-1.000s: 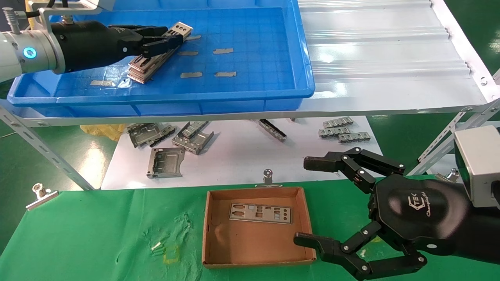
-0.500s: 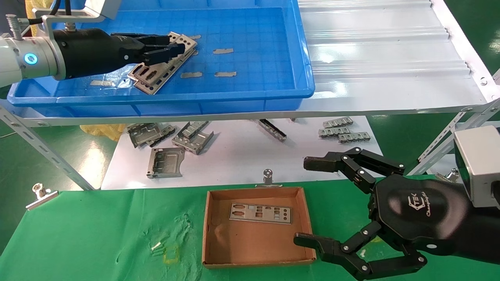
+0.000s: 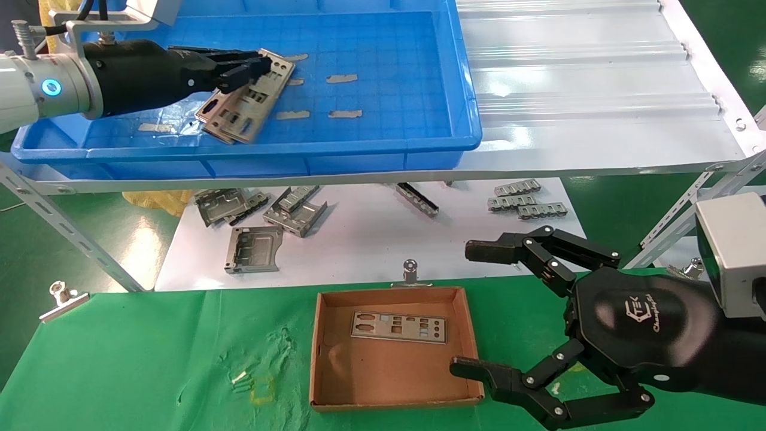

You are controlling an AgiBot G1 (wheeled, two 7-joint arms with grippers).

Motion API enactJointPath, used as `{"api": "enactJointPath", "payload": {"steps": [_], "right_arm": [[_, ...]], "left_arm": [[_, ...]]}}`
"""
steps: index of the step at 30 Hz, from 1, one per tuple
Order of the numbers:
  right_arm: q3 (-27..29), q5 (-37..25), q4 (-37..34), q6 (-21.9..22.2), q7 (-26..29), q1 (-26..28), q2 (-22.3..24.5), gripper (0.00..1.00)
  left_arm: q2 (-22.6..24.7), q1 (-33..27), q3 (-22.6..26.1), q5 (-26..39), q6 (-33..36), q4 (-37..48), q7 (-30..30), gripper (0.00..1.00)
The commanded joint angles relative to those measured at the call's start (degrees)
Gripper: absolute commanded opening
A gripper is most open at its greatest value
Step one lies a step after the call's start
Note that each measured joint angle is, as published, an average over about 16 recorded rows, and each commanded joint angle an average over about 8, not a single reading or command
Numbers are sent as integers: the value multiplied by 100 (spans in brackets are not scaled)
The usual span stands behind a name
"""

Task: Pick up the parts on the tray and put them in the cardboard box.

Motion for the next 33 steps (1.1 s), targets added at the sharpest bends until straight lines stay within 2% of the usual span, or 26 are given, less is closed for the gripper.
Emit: {"api": "enactJointPath", "payload": {"steps": [1, 16, 33], "right_arm": [[0, 0, 0, 0, 0, 0, 0, 100], [0, 0, 0, 0, 0, 0, 0, 100], [0, 0, 0, 0, 0, 0, 0, 100]], "left_arm": [[11, 0, 0, -1, -71, 1, 5, 0], [3, -23, -24, -35, -193, -28, 21, 0], [-182, -220, -134, -193, 234, -109, 49, 0]]}}
